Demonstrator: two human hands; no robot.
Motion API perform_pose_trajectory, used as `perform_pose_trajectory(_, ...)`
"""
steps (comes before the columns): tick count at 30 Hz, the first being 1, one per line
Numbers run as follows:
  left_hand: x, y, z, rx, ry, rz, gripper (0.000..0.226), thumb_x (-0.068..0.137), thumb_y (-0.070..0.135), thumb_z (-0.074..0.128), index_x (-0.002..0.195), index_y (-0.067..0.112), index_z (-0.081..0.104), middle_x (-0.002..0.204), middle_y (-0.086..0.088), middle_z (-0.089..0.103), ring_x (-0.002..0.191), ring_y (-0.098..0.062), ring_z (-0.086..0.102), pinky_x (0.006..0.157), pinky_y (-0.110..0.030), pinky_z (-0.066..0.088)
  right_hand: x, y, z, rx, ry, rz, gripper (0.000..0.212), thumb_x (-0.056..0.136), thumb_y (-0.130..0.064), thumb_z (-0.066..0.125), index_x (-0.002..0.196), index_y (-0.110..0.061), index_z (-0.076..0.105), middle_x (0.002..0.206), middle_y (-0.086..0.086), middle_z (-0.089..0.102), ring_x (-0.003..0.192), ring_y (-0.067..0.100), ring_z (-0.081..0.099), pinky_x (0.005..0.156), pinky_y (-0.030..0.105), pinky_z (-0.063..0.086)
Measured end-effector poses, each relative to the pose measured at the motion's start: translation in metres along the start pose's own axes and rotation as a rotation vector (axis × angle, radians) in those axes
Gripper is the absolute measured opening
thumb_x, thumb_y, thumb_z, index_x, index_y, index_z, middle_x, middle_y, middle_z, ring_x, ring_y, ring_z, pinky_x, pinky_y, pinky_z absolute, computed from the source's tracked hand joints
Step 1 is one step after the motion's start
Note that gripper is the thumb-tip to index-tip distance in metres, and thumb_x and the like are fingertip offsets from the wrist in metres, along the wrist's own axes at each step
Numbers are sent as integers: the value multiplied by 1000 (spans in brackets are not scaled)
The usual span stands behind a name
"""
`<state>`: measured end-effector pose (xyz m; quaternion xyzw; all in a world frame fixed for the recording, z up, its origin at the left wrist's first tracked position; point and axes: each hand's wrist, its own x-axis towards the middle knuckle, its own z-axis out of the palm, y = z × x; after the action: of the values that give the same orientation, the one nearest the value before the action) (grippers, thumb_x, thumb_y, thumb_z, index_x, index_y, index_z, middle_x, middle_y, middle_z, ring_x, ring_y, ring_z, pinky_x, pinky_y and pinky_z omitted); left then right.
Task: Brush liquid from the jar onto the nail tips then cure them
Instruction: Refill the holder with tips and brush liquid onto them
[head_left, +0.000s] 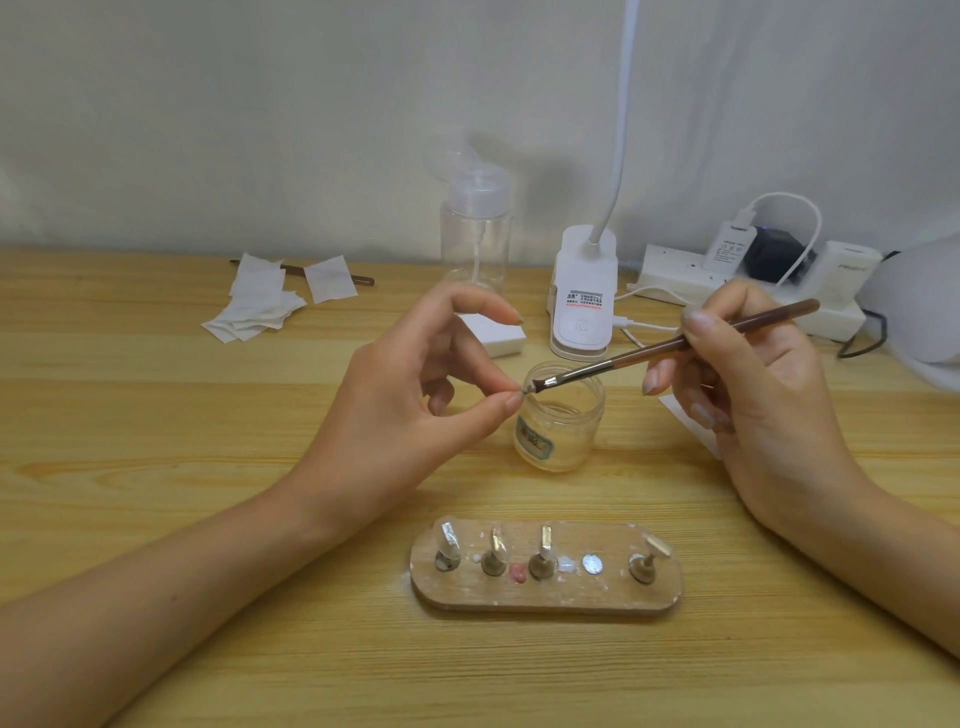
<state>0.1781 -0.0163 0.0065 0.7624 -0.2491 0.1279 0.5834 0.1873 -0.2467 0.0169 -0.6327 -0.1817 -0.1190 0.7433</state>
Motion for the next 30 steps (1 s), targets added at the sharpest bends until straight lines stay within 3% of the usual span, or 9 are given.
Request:
perform_pose_trajectory(6, 0, 1, 0, 0, 4, -6, 40, 83, 13, 75, 116, 27, 58, 78, 7, 70, 81, -11, 69, 55, -28, 39, 1, 1, -3, -17, 52, 15, 21, 93, -25, 59, 77, -19, 46, 59, 7, 65, 40, 10, 36, 39, 14, 29)
perform_pose_trajectory(11, 0, 1, 1, -2, 10, -12, 40, 82, 13, 75, 115, 27, 58, 77, 7, 70, 79, -10, 69, 55, -27, 39, 0, 1, -1, 13, -12, -2, 19, 94, -24, 57, 77, -20, 47, 60, 8, 66, 41, 7, 44, 41, 12, 32)
perform_pose_trajectory(16, 0, 1, 1, -3, 10, -14, 39, 82, 14, 75, 115, 26, 59, 77, 7, 70, 79, -10, 69, 56, -28, 39, 1, 1, -2, -42, 45, 28, 20, 90, -27, 60, 76, -19, 47, 59, 9, 65, 40, 10, 37, 40, 14, 30)
perform_pose_trajectory(20, 0, 1, 0, 7, 9, -5, 39, 83, 13, 75, 116, 26, 58, 78, 7, 70, 80, -9, 69, 56, -30, 40, 0, 0, -3, 10, 31, -4, 19, 95, -21, 54, 77, -20, 46, 59, 6, 65, 41, 10, 37, 40, 13, 30)
perform_pose_trajectory(23, 0, 0, -1, 8, 6, 8, 38, 84, 12, 75, 116, 26, 59, 79, 7, 69, 78, -6, 67, 55, -33, 39, -1, 0, 0, -16, -7, 11, 20, 92, -27, 58, 78, -20, 47, 60, 7, 66, 40, 6, 42, 41, 13, 31)
perform_pose_trajectory(30, 0, 1, 0, 21, 19, 28, 38, 84, 13, 75, 115, 28, 59, 80, 6, 68, 79, -10, 67, 56, -40, 38, 0, 1, -4, -17, 55, 23, 22, 96, -20, 56, 76, -21, 47, 59, 6, 65, 40, 11, 34, 39, 13, 28)
